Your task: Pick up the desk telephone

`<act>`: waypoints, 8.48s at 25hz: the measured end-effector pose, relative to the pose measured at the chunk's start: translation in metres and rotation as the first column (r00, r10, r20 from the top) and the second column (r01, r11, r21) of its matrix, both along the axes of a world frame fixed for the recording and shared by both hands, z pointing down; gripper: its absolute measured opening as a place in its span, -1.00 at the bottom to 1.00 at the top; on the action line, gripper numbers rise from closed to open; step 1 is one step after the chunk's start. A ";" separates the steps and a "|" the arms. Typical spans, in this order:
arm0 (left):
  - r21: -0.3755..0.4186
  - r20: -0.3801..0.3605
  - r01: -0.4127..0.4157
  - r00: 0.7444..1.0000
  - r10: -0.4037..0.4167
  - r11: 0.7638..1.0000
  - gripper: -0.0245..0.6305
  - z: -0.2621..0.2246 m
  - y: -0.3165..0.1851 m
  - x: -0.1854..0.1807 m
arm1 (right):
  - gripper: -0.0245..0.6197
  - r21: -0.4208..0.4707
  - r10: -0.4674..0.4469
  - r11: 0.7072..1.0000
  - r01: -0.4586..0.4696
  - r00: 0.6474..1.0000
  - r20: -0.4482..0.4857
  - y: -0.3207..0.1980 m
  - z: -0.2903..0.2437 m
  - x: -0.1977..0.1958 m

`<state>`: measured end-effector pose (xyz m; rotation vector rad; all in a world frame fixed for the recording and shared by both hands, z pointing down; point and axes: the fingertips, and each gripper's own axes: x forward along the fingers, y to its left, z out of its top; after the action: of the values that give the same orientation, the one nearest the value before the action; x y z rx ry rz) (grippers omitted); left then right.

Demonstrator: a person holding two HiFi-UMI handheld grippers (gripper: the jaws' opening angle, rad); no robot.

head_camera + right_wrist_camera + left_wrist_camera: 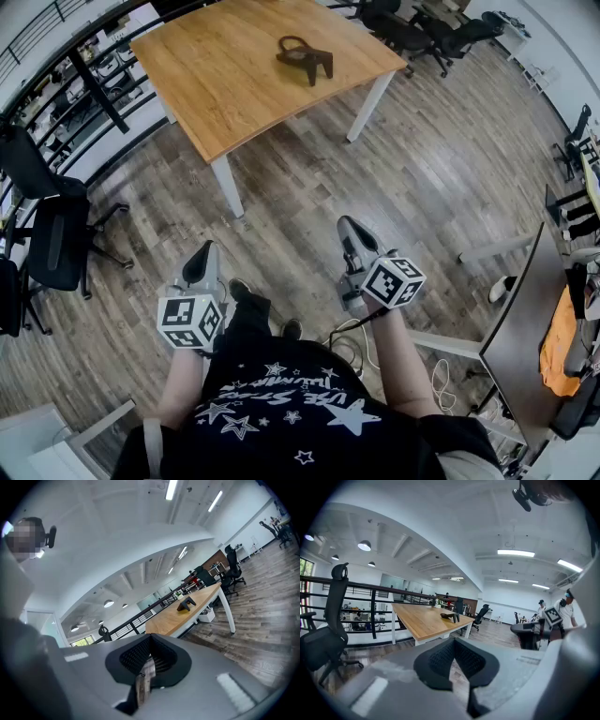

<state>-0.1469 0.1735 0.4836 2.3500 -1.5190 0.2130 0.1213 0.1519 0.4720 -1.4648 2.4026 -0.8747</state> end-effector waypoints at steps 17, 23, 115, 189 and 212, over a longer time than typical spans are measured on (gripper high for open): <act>-0.069 -0.032 0.026 0.999 -0.028 0.997 -0.92 0.009 0.039 0.007 | -0.92 0.064 -0.034 0.997 0.038 0.998 -0.049 0.033 -0.015 0.004; -0.092 -0.011 0.049 0.999 -0.050 0.995 -0.92 0.018 0.048 0.000 | -0.92 0.011 -0.039 0.999 0.039 0.999 -0.038 0.034 0.009 0.001; -0.179 -0.005 0.225 0.973 -0.229 0.958 -0.92 0.054 -0.485 0.063 | 0.04 -0.486 0.222 0.873 0.039 0.855 0.468 -0.582 0.113 0.075; -0.189 -0.033 0.192 0.979 -0.202 0.963 -0.92 0.059 -0.375 -0.024 | -0.34 -0.347 0.119 0.935 0.074 0.856 0.503 -0.484 0.062 -0.020; -0.178 -0.054 -0.085 0.996 0.077 0.980 -0.92 0.051 -0.302 -0.060 | -0.34 -0.348 0.319 0.926 -0.145 0.792 0.521 -0.291 0.036 -0.037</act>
<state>-0.2073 -0.1287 0.5348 2.2591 -1.3252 0.2994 0.0843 -0.1390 0.5077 -1.3016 1.6619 -1.4098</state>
